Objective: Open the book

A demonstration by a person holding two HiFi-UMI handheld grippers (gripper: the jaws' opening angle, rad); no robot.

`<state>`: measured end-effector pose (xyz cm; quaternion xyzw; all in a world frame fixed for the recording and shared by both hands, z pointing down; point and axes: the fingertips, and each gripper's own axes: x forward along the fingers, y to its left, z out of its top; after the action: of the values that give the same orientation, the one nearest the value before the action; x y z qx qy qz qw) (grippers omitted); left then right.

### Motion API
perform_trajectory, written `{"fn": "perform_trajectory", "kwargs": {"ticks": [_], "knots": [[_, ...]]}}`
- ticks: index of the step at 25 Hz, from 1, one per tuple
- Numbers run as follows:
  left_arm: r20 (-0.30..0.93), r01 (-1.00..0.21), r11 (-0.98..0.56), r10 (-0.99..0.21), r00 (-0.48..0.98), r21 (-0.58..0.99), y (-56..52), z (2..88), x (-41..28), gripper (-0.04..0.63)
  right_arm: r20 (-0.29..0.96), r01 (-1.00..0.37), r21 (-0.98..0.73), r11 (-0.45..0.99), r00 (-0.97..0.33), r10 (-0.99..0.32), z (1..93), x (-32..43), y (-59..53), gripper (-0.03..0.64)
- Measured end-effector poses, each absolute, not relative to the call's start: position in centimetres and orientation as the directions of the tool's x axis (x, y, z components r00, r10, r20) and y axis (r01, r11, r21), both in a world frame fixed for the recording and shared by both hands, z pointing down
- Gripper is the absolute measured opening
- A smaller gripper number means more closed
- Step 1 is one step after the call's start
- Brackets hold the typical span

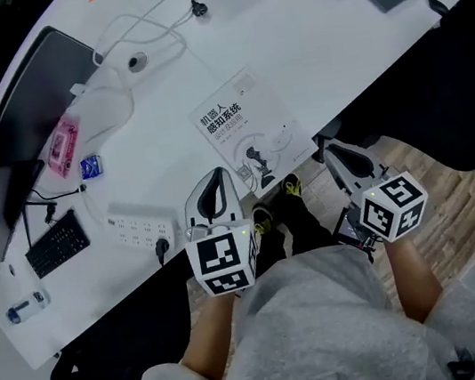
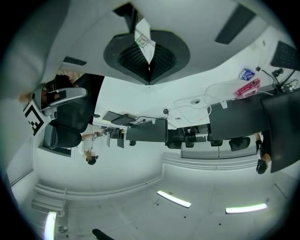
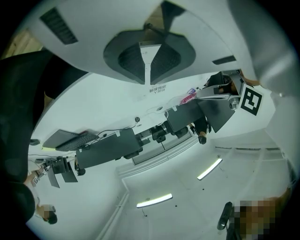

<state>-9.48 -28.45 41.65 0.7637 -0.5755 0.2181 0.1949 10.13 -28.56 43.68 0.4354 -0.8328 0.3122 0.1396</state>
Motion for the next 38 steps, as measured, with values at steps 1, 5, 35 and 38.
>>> {"fn": "perform_trajectory", "kwargs": {"ticks": [1, 5, 35, 38], "knots": [[0.567, -0.965, -0.258, -0.789, 0.238, 0.047, -28.6, 42.2, -9.4, 0.009, 0.511, -0.809, -0.410, 0.422, -0.587, -0.628, 44.3, 10.1, -28.6, 0.029], [0.598, -0.968, -0.245, -0.770, 0.225, 0.049, -28.8, 44.1, -9.0, 0.009, 0.525, -0.792, -0.453, 0.408, -0.607, -0.596, 46.4, 10.1, -28.7, 0.038], [0.768, -0.946, -0.315, -0.588, 0.255, 0.073, -30.1, 56.3, -3.9, 0.009, 0.456, -0.616, -0.748, 0.248, -0.748, -0.482, 55.9, 11.0, -29.3, 0.118], [0.773, -0.947, -0.314, -0.583, 0.250, 0.069, -30.0, 56.4, -3.9, 0.009, 0.443, -0.601, -0.757, 0.255, -0.760, -0.476, 55.6, 10.9, -29.3, 0.118]]}}
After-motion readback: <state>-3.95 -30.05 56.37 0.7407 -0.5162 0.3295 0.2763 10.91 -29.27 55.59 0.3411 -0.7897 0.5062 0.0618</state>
